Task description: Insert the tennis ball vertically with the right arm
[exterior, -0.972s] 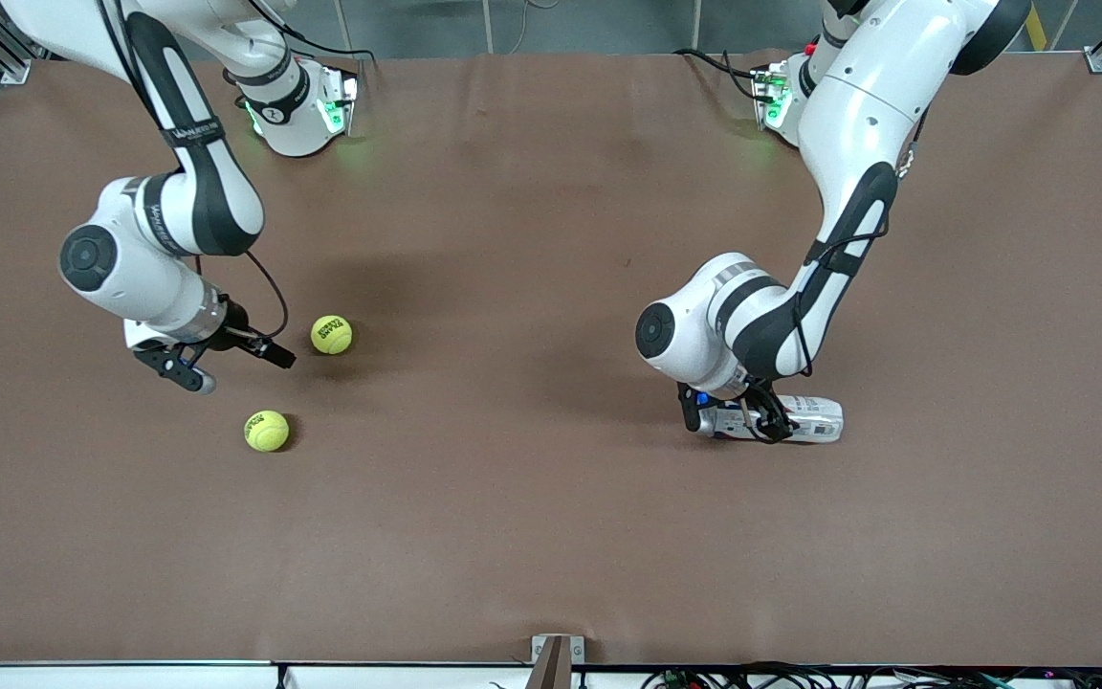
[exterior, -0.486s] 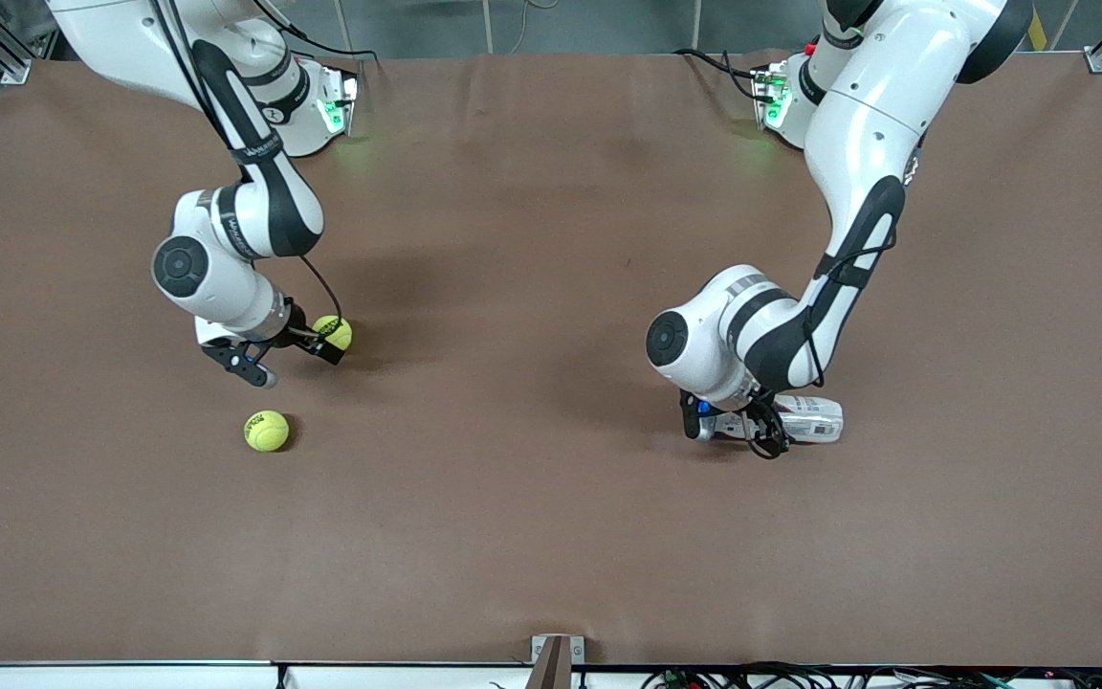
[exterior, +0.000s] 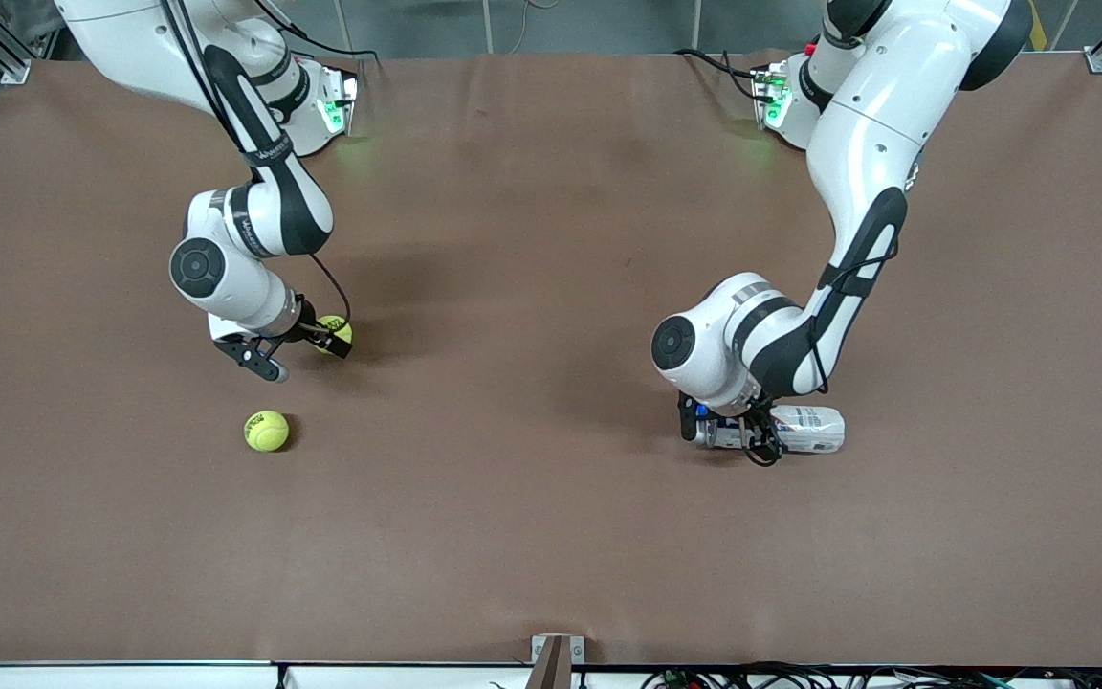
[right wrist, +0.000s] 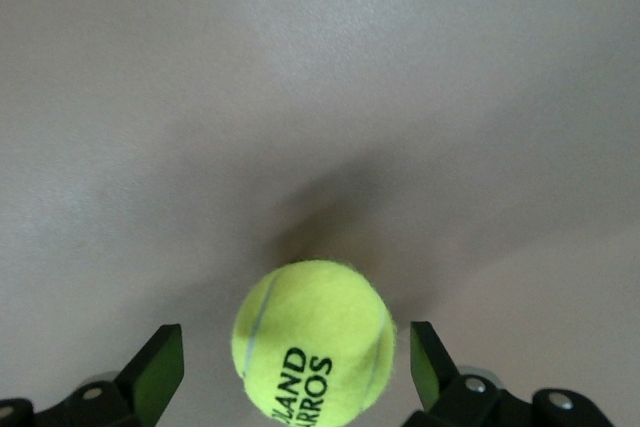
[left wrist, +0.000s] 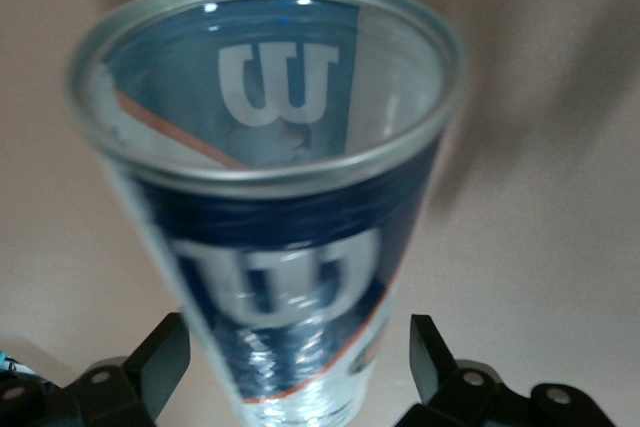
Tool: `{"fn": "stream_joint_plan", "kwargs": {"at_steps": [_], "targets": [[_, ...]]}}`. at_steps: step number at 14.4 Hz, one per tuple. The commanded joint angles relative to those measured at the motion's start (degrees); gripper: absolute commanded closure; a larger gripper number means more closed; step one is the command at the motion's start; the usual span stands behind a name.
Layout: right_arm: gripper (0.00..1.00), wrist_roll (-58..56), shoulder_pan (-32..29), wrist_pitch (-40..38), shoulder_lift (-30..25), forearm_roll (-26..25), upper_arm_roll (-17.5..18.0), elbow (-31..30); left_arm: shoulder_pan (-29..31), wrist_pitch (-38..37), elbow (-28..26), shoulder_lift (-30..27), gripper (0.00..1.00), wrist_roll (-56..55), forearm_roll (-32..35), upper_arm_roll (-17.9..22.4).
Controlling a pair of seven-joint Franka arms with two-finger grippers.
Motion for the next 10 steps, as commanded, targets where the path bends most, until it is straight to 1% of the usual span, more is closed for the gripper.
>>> {"fn": "stream_joint_plan", "kwargs": {"at_steps": [1, 6, 10], "targets": [[0.0, 0.4, 0.5, 0.9, -1.1, 1.4, -0.3, -2.1, 0.1, 0.3, 1.2, 0.7, 0.03, 1.3, 0.8, -0.1], [0.08, 0.4, 1.0, 0.9, -1.1, 1.4, -0.3, -2.8, 0.8, 3.3, 1.1, 1.6, 0.06, 2.4, 0.7, 0.1], [0.1, 0.4, 1.2, 1.0, -1.1, 1.4, -0.3, -2.8, 1.1, 4.5, 0.9, 1.9, 0.07, 2.4, 0.7, 0.1]]}}
